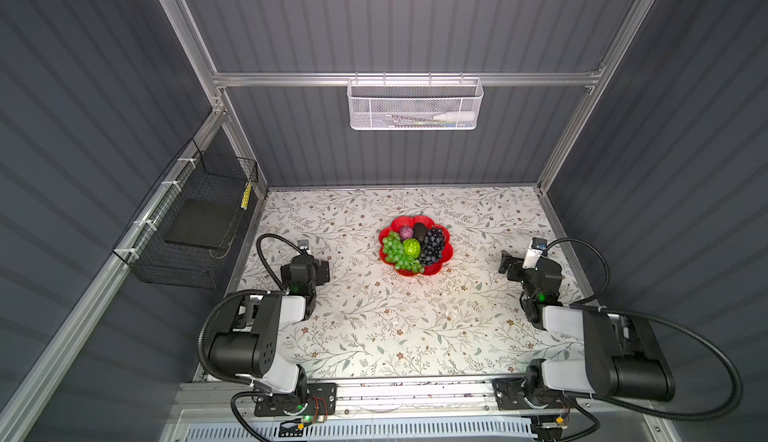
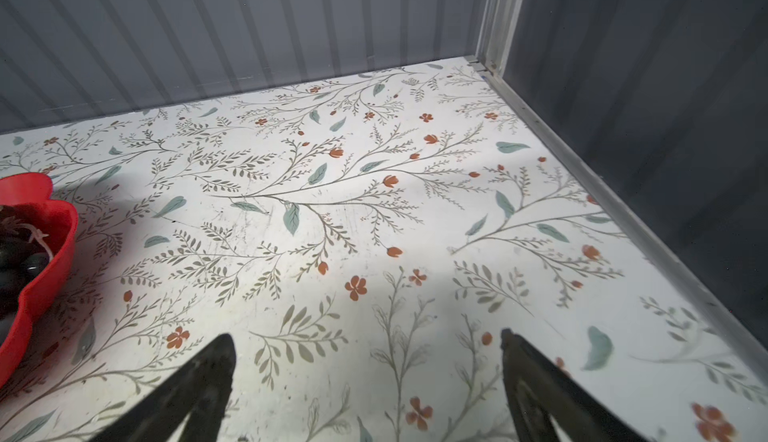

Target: Place and organize the fake fruits in the fruit bowl

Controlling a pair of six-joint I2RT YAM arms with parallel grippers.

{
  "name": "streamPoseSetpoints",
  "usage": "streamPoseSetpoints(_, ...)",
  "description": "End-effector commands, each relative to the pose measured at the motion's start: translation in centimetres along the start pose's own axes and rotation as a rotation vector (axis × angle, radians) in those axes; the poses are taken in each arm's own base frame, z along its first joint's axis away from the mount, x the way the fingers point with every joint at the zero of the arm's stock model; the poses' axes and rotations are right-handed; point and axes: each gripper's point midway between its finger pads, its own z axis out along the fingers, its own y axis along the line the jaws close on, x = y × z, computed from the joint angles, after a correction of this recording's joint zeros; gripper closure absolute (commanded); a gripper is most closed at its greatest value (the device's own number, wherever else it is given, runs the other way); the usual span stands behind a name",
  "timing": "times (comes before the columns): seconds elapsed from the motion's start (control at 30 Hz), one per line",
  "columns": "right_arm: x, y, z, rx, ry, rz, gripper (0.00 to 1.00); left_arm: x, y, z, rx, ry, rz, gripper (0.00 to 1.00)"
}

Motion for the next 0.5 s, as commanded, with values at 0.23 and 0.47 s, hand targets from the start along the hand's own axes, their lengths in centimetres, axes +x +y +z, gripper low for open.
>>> streamPoseSetpoints(0.23, -2.8, 1.5, 1.0, -0.091, -0.083, -0.006, 0.01, -1.7, -1.1, 2.4, 0.040, -0.085, -0.029, 0.00)
streamPoseSetpoints(0.47, -2.8, 1.5, 0.9, -0.093, -0.074, -0.010, 0.01, -1.9, -0.9, 2.4, 0.026, -0.106, -0.030, 0.00)
